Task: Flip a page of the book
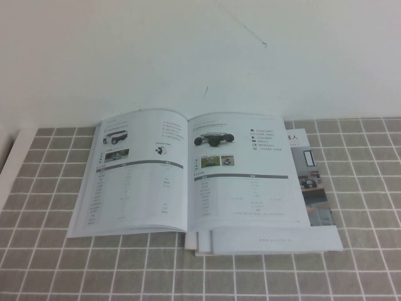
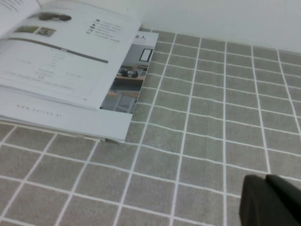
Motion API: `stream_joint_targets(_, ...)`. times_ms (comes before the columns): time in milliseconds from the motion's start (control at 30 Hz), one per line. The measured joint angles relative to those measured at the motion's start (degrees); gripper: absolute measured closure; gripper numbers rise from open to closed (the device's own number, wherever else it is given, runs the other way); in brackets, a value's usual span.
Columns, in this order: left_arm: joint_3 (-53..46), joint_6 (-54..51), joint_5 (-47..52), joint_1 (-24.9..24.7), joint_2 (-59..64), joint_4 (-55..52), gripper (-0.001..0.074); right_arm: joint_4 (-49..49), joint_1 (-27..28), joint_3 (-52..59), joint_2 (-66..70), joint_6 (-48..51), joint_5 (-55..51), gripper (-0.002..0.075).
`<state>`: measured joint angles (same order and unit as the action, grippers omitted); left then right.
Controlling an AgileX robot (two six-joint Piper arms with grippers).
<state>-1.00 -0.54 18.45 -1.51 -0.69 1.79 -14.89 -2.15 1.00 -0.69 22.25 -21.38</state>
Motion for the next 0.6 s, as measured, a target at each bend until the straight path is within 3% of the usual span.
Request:
stream_joint_targets(200,0.00,0.00,0.00,0.00,0.00,0.00,0.0738,-5.09,0.00,0.03,0.00,-0.09,-0.10,0.0728)
stream_joint_targets(600,0.00,0.00,0.00,0.00,0.00,0.00,0.0738,-6.02,0.00,0.03,0.00,-0.09,-0.20,0.0728)
